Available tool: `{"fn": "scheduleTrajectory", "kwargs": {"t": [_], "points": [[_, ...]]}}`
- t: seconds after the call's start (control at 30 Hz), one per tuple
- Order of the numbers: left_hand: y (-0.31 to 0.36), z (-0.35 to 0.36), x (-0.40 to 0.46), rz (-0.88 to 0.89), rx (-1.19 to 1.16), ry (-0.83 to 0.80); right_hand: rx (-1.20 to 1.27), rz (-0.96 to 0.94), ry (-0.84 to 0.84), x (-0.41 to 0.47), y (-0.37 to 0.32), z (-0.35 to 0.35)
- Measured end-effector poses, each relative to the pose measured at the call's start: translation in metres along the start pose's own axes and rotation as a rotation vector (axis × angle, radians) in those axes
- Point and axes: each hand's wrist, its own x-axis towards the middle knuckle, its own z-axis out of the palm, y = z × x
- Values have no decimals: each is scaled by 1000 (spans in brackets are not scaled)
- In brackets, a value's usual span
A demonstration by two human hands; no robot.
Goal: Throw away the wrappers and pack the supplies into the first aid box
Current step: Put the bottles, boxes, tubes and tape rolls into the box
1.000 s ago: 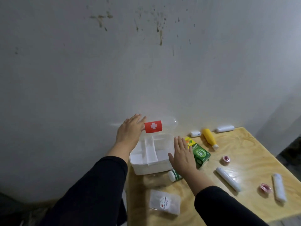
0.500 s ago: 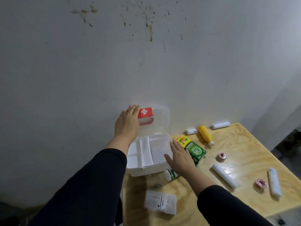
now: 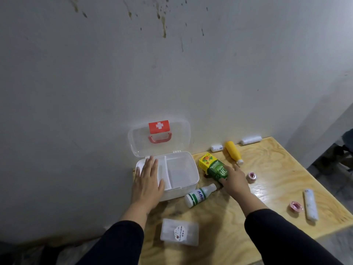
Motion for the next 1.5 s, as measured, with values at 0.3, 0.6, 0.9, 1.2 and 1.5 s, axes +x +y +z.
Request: {"fn": "scheduleTrajectory", "kwargs": {"t": [0.3, 0.6, 0.9, 1.2, 1.5], "points": [[-2, 16, -5, -74, 58, -203, 202, -43, 111, 0, 8, -7], [-3, 14, -7, -54, 66, -201, 134, -355, 157, -17, -33, -72], [-6, 14, -7, -57, 81, -182, -296, -605, 0, -28, -99, -52], [-5, 16, -7, -39, 62, -168, -255, -586, -185, -13, -132, 4], [-8, 19, -8, -25, 71, -154, -78, -460, -199, 4, -139, 48]]}}
